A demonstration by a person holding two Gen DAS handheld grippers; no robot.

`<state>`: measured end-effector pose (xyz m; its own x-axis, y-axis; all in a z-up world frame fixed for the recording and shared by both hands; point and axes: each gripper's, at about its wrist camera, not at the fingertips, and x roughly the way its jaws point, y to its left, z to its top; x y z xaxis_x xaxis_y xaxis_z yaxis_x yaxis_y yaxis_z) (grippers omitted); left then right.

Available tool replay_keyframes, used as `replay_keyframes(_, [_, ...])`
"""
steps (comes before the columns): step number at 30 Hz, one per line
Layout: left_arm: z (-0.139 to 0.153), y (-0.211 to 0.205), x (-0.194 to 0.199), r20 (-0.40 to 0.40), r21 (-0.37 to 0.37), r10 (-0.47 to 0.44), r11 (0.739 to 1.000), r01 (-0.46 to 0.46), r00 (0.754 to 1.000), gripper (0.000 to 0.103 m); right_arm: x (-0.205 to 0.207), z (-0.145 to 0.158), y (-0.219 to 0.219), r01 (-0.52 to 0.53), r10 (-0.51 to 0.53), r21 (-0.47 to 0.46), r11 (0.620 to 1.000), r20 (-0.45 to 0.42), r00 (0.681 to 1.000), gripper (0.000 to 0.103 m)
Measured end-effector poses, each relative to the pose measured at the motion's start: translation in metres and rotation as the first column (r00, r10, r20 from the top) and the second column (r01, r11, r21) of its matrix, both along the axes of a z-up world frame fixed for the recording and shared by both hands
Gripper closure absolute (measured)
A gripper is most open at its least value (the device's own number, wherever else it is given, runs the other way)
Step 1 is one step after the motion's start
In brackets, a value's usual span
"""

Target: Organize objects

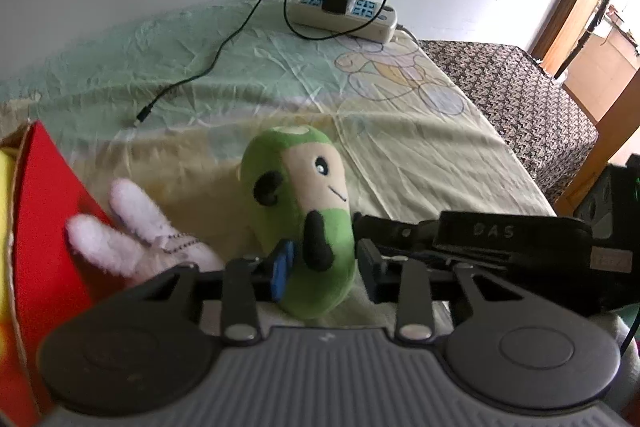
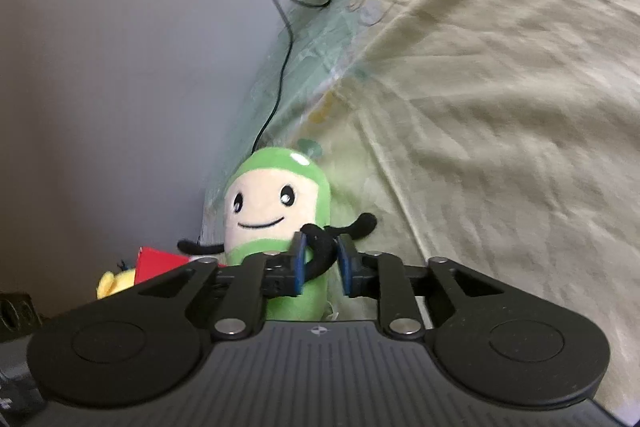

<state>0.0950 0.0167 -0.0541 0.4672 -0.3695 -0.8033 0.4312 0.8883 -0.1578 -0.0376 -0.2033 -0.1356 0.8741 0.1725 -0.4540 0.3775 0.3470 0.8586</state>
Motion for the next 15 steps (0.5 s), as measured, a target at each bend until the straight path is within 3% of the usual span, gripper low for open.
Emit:
replay_keyframes(2, [-0.0003,0.0017,0.0012,-0.005,-0.005,0.006,1.0,-0.006,1.0,0.067,-0.0011,0.0002,0.0009,-0.008,0.008,0.008,1.0,0.015,1.0,0.053])
replay_keyframes(9, [-0.0023,0.0029,0.0031,-0.012,0.006,0.019,1.0,-0.019,1.0,0.067,0.0058,-0.0026,0.0075,-0.03,0.03,0.005,1.0,0.01,0.999,0.055])
replay_keyframes(11, [-0.0034,0.0046,0.0042,-0.019,0.001,0.022,1.0,-0.022,1.0,0.069,0.0069,-0.0009,0.0079,-0.046,0.045,0.008,0.999,0.035,0.998,0.079])
replay_keyframes(15, [-0.002,0.0041,0.0032,-0.019,-0.005,0.021,1.0,-0.021,1.0,0.069,0.0048,0.0069,0.0098,-0.063,0.063,-0.016,0.998,0.046,0.997,0.086])
